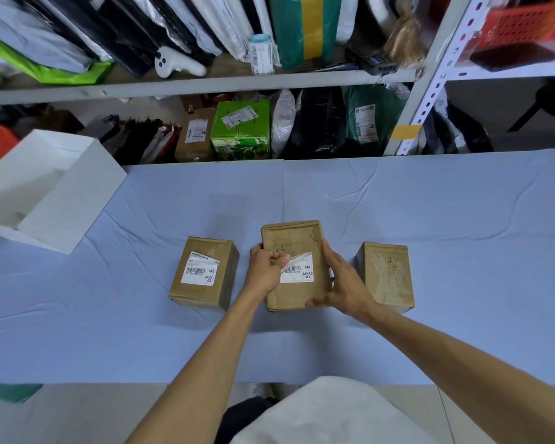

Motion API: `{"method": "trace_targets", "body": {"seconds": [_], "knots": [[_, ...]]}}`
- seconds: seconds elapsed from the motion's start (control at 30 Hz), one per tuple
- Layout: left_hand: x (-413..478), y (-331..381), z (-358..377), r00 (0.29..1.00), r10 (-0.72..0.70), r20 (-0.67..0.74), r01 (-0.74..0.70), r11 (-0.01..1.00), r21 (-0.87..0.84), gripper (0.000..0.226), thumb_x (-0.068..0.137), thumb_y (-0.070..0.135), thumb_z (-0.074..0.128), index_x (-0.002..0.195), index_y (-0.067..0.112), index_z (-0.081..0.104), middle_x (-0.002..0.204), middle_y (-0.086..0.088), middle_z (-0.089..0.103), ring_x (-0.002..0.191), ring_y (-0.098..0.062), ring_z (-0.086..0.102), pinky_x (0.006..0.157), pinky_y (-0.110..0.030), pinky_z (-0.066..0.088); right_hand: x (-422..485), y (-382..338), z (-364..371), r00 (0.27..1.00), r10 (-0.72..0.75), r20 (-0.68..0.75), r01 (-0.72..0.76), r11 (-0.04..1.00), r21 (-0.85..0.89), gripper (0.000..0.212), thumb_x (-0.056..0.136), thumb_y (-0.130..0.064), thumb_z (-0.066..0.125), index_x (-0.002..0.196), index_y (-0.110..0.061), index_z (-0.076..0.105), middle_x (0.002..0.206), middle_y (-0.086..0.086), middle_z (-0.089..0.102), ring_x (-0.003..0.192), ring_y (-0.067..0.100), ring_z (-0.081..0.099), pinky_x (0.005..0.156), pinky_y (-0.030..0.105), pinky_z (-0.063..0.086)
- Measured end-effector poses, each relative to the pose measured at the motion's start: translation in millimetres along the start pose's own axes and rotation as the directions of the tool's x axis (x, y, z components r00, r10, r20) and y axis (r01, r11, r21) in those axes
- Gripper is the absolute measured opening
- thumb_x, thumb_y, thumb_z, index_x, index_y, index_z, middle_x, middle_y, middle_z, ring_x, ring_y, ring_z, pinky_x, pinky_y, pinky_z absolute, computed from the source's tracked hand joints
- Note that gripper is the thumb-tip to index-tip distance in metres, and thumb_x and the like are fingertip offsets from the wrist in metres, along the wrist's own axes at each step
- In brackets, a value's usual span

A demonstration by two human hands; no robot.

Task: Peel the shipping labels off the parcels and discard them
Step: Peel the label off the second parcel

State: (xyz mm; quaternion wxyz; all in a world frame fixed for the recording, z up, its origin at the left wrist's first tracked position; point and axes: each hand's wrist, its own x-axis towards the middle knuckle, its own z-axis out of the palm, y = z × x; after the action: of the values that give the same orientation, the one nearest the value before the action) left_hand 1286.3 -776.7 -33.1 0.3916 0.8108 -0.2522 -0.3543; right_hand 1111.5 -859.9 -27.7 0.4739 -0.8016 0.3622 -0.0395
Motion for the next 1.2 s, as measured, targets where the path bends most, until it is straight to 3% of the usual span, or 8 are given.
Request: {"method": "trace_targets", "body": {"seconds": [0.13, 0.27, 0.4, 0.77, 0.93, 1.0, 1.1, 1.2], "knots": [[1.7, -1.2, 0.4, 1.0, 0.007, 0.011, -0.007, 1.0, -0.003, 0.01, 0.09, 0.023, 0.064, 0.08, 0.02, 0.067, 0.125, -0.01, 0.056, 0.104, -0.017, 0.062, 0.097, -0.035, 0.05, 0.3, -0.3, -0.6, 1.0, -0.004, -0.002, 0.004, 1.0, -0.01, 0.143, 0.048, -0.032, 0.093, 0.153, -0.026, -0.003, 0.152, -0.002, 0.028, 0.137, 0.016, 0.032, 0.108, 0.041, 0.041], [3.1, -1.8, 0.9, 1.0, -0.003, 0.027, 0.003, 1.0, -0.004, 0.01, 0.091, 0.023, 0.063, 0.083, 0.019, 0.067, 0.123, -0.011, 0.057, 0.099, -0.015, 0.064, 0.089, -0.028, 0.052, 0.1, -1.1, -1.0, 1.0, -0.008, 0.001, 0.008, 1.0, -0.008, 0.142, 0.05, -0.03, 0.093, 0.154, -0.024, -0.003, 0.151, -0.001, 0.029, 0.136, 0.015, 0.033, 0.109, 0.04, 0.04], [4.5, -3.6, 0.4, 1.0, -0.007, 0.027, 0.007, 1.0, 0.008, 0.012, 0.091, 0.025, 0.063, 0.085, 0.017, 0.069, 0.125, -0.009, 0.056, 0.101, -0.015, 0.063, 0.095, -0.032, 0.051, -0.3, -1.7, -1.5, 1.0, -0.01, 0.003, 0.01, 1.0, -0.015, 0.141, 0.051, -0.03, 0.093, 0.154, -0.024, -0.004, 0.152, -0.001, 0.029, 0.136, 0.015, 0.033, 0.109, 0.039, 0.04], [0.1, 1.6, -1.0, 0.999, -0.019, 0.029, 0.019, 1.0, -0.015, 0.012, 0.091, 0.022, 0.063, 0.089, 0.01, 0.067, 0.122, -0.012, 0.058, 0.084, -0.01, 0.065, 0.061, -0.009, 0.044, -0.4, -4.9, -3.7, 1.0, -0.008, 0.017, 0.008, 1.0, -0.001, 0.139, 0.052, -0.025, 0.093, 0.154, -0.02, -0.002, 0.152, -0.001, 0.028, 0.137, 0.016, 0.032, 0.109, 0.039, 0.04], [-4.2, 4.6, -1.7, 1.0, 0.011, 0.011, -0.011, 1.0, -0.008, 0.013, 0.091, 0.023, 0.063, 0.089, 0.01, 0.067, 0.124, -0.008, 0.056, 0.078, -0.001, 0.058, 0.059, -0.006, 0.041, -0.6, -4.9, -2.6, 1.0, 0.002, 0.014, -0.002, 1.0, 0.009, 0.141, 0.05, -0.027, 0.093, 0.154, -0.022, -0.002, 0.152, -0.001, 0.029, 0.137, 0.015, 0.032, 0.11, 0.038, 0.039], [-6.9, 5.0, -2.3, 0.999, 0.034, 0.0, -0.034, 0.999, -0.019, 0.013, 0.091, 0.022, 0.064, 0.088, 0.009, 0.067, 0.129, -0.006, 0.054, 0.085, -0.005, 0.06, 0.065, -0.007, 0.043, -0.7, -5.2, -2.0, 1.0, 0.002, 0.01, -0.003, 1.0, 0.014, 0.142, 0.05, -0.027, 0.093, 0.154, -0.022, -0.003, 0.151, -0.001, 0.029, 0.137, 0.015, 0.032, 0.11, 0.038, 0.039], [-14.1, 5.8, -1.5, 0.997, 0.065, -0.048, -0.067, 0.996, -0.05, 0.01, 0.091, 0.016, 0.063, 0.088, 0.006, 0.067, 0.144, 0.002, 0.038, 0.112, -0.011, 0.055, 0.091, -0.018, 0.043, -1.5, -6.0, -1.4, 1.0, -0.005, 0.006, 0.005, 1.0, 0.016, 0.141, 0.051, -0.025, 0.093, 0.154, -0.022, -0.003, 0.151, -0.001, 0.029, 0.136, 0.015, 0.033, 0.109, 0.037, 0.04], [-19.3, 7.2, -0.1, 0.991, 0.099, -0.088, -0.105, 0.992, -0.066, 0.008, 0.091, 0.01, 0.062, 0.087, 0.004, 0.066, 0.153, 0.005, 0.023, 0.123, -0.005, 0.044, 0.089, -0.005, 0.031, -2.1, -6.0, -1.2, 1.0, -0.006, 0.0, 0.006, 1.0, 0.017, 0.14, 0.051, -0.023, 0.093, 0.154, -0.02, -0.002, 0.151, 0.0, 0.029, 0.136, 0.015, 0.033, 0.109, 0.035, 0.04]]}}
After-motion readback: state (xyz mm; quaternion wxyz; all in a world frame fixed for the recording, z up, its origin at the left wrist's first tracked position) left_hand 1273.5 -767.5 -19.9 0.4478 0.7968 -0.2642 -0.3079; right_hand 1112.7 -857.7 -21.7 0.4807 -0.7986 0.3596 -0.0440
